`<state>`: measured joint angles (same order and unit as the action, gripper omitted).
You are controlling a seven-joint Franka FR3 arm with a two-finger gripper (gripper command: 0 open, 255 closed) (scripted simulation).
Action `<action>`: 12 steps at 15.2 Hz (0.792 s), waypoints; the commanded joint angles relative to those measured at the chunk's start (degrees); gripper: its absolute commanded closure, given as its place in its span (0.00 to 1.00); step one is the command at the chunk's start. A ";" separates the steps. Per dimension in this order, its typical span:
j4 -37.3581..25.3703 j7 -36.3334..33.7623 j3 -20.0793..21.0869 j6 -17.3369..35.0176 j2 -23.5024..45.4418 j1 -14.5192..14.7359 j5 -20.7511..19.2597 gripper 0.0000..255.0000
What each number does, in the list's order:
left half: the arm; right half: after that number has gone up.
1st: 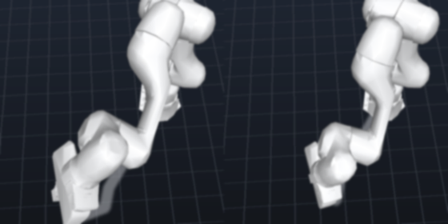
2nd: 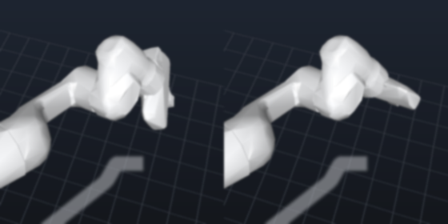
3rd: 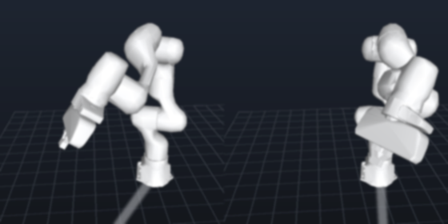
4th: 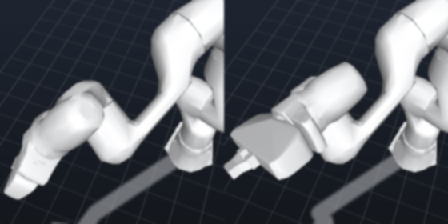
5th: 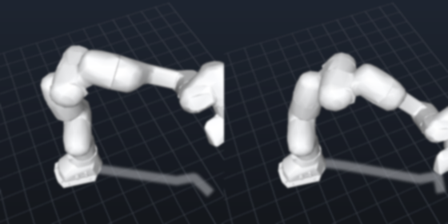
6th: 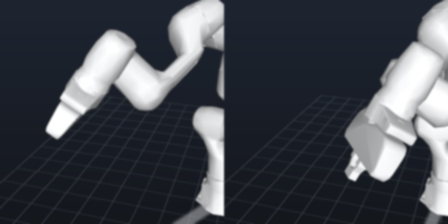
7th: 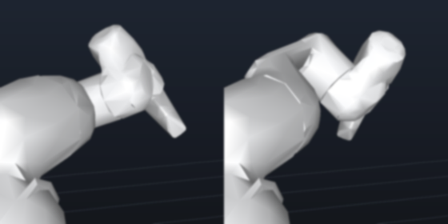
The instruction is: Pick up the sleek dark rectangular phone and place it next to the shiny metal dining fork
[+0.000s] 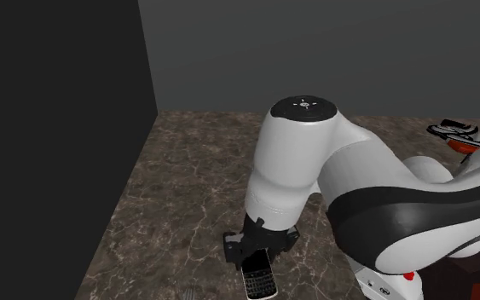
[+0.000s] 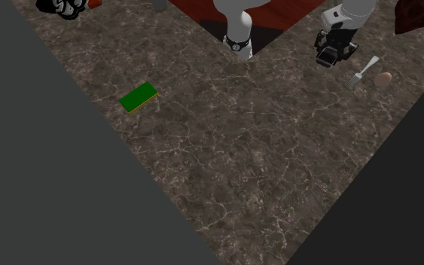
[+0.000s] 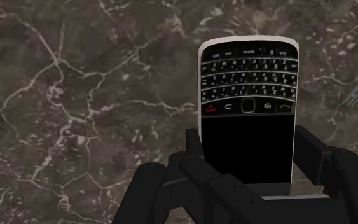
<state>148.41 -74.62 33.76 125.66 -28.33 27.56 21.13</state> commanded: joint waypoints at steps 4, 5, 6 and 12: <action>2.20 -0.11 1.46 4.81 2.60 -0.26 0.29 1.00; 2.60 -0.15 1.75 5.79 3.19 -0.34 0.31 1.00; 2.99 -0.20 2.06 6.77 3.80 -0.43 0.32 1.00; 4.19 -0.44 3.11 10.13 6.01 -0.80 0.21 1.00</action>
<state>152.57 -75.04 36.83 135.62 -22.43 26.79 21.37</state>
